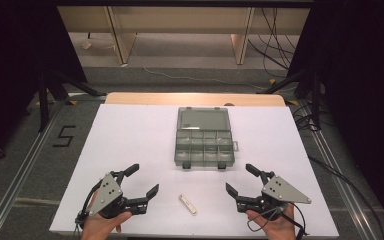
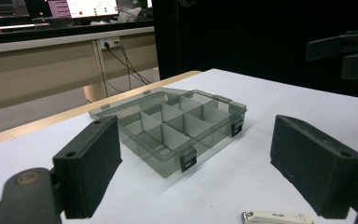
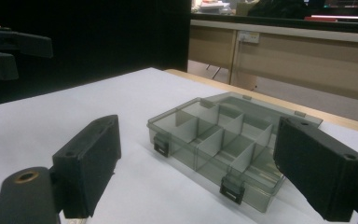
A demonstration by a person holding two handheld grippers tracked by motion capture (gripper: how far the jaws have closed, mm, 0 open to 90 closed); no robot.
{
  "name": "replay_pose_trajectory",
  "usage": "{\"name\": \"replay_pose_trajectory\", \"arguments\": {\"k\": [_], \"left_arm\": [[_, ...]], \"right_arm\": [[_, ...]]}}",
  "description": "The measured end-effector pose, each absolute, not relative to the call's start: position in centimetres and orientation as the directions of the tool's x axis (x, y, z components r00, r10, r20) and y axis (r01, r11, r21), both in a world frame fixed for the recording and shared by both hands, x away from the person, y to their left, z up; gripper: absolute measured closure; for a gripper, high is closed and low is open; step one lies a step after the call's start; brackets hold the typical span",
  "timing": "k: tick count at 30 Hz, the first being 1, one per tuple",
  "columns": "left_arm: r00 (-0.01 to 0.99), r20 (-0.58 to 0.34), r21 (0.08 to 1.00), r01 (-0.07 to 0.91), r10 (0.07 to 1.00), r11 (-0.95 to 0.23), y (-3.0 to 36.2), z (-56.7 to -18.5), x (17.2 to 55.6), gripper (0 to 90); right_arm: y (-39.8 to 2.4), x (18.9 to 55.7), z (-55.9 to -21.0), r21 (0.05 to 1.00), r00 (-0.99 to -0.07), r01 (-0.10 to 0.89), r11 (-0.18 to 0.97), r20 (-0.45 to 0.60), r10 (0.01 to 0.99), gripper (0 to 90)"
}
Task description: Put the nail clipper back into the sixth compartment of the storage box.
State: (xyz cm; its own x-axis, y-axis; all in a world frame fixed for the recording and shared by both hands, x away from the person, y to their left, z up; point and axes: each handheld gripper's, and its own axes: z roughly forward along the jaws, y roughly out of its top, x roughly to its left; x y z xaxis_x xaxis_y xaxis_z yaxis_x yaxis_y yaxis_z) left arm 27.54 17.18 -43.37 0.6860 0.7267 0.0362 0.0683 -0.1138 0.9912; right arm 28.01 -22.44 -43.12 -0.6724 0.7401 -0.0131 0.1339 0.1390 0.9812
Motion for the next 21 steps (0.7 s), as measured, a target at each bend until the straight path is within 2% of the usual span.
{"name": "replay_pose_trajectory", "arguments": {"k": [5,10,18,20,21], "left_arm": [[0.688,0.039,0.991,0.066,0.725,-0.115,17.17,-43.34,27.48,15.7],[0.689,0.038,0.991,0.067,0.724,-0.116,17.17,-43.36,27.48,15.7],[0.688,0.040,0.990,0.069,0.725,-0.120,17.16,-43.38,27.48,15.7],[0.688,0.039,0.990,0.069,0.725,-0.119,17.16,-43.38,27.48,15.7],[0.687,0.039,0.991,0.069,0.725,-0.118,17.16,-43.37,27.50,15.7]], "right_arm": [[-22.41,27.91,-43.11,0.976,-0.679,0.163,0.141,0.007,0.734,16.0],[-22.32,28.04,-43.20,0.981,-0.675,0.130,0.144,-0.019,0.737,16.0],[-22.02,27.93,-43.21,0.977,-0.692,0.131,0.165,-0.029,0.721,15.6],[-21.91,28.04,-43.20,0.978,-0.691,0.099,0.185,-0.066,0.720,15.6],[-21.71,27.92,-43.21,0.976,-0.711,0.116,0.186,-0.049,0.702,15.5]]}}
